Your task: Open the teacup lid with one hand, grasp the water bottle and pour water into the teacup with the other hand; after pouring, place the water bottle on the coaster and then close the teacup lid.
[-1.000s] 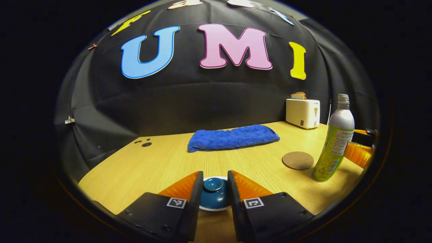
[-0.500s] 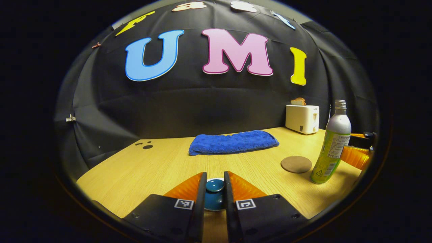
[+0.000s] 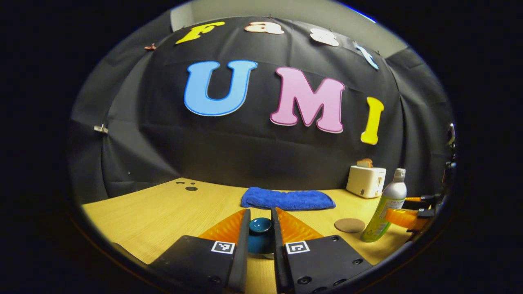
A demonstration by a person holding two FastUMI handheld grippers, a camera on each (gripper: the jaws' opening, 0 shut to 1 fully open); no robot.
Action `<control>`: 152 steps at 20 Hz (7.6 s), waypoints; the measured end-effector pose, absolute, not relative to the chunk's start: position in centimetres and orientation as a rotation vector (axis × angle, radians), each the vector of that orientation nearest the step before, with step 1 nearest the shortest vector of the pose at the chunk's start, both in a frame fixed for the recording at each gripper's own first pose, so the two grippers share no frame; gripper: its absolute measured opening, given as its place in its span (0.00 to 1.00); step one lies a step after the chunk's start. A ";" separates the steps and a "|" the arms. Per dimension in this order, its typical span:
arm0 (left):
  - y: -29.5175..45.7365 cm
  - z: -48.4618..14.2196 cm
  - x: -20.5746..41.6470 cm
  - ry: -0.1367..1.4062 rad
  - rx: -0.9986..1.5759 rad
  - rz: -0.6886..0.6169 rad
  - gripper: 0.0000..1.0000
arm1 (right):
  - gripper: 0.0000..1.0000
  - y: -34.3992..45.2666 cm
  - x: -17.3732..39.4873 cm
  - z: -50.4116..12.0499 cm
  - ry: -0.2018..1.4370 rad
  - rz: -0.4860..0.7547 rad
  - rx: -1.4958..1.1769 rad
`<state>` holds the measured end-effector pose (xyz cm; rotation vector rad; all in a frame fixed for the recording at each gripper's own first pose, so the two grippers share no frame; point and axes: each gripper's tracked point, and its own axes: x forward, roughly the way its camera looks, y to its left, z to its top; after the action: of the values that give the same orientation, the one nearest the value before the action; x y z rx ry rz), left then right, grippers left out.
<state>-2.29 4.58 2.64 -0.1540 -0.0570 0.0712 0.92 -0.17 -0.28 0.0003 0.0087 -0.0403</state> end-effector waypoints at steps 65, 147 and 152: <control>13.6 1.3 -5.4 -0.043 -0.356 0.131 0.31 | 0.75 12.1 11.6 1.0 -0.053 0.084 -1.902; 7.6 1.7 -4.2 -0.013 -0.293 0.041 0.31 | 0.76 -3.0 11.5 0.5 0.070 0.142 0.082; 8.1 1.5 -4.2 -0.010 -0.296 0.053 0.31 | 0.76 -2.3 11.8 0.3 0.071 0.151 0.031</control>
<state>-4.24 8.15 1.53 -0.2959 -0.0095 0.0526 11.75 -2.29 0.33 0.0308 0.0708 0.1508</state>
